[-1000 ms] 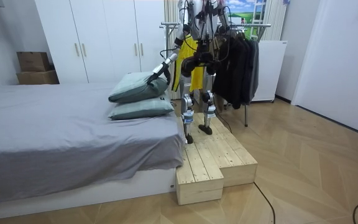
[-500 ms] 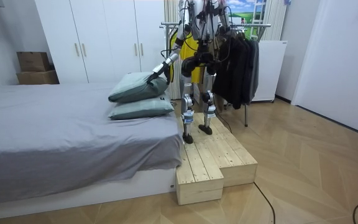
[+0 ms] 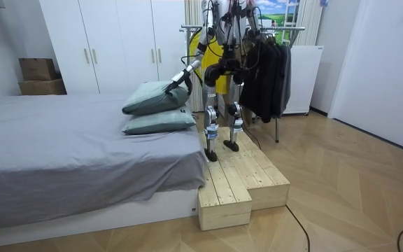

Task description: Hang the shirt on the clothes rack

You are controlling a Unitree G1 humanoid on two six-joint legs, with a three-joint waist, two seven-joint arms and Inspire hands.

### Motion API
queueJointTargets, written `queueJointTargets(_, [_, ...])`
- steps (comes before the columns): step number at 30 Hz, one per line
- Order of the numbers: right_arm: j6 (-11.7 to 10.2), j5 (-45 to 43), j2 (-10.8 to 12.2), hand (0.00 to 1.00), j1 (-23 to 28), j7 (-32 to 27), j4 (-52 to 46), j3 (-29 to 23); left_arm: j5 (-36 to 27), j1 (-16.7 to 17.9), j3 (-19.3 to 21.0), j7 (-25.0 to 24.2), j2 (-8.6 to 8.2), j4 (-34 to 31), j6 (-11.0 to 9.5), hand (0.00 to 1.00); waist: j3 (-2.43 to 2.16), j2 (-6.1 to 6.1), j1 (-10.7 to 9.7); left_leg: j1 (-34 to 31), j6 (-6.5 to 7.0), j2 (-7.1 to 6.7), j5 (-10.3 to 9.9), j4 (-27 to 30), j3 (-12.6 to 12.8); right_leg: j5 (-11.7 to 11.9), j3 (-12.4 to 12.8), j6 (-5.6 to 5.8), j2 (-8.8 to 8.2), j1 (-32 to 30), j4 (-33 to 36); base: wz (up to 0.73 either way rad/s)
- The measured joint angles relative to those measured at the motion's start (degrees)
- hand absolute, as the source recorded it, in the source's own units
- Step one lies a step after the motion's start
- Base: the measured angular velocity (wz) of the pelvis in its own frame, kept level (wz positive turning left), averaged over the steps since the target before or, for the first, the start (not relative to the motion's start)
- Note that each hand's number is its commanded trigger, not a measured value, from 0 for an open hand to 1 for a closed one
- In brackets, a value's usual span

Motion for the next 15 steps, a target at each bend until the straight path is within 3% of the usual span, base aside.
queueJointTargets(9, [2.4,18.1,0.1,1.0,0.1,8.2,14.0,0.2,0.0,0.0,0.0,-0.4,0.02,0.1,0.0,0.0,-0.03,0.08,0.0,0.1,-0.48,-0.07,-0.1,-0.1,0.1,-0.6,0.9,0.55,0.26,-0.2,0.4,-0.01])
queueJointTargets(15, [2.6,24.0,0.0,1.0,-0.2,13.1,20.1,1.1,0.2,0.0,0.3,-2.2,0.54,-0.1,0.0,0.0,-0.16,-0.23,0.2,0.0,-0.58,-0.04,0.1,-0.2,0.0,-0.5,0.9,0.53,0.26,-0.2,0.3,0.01])
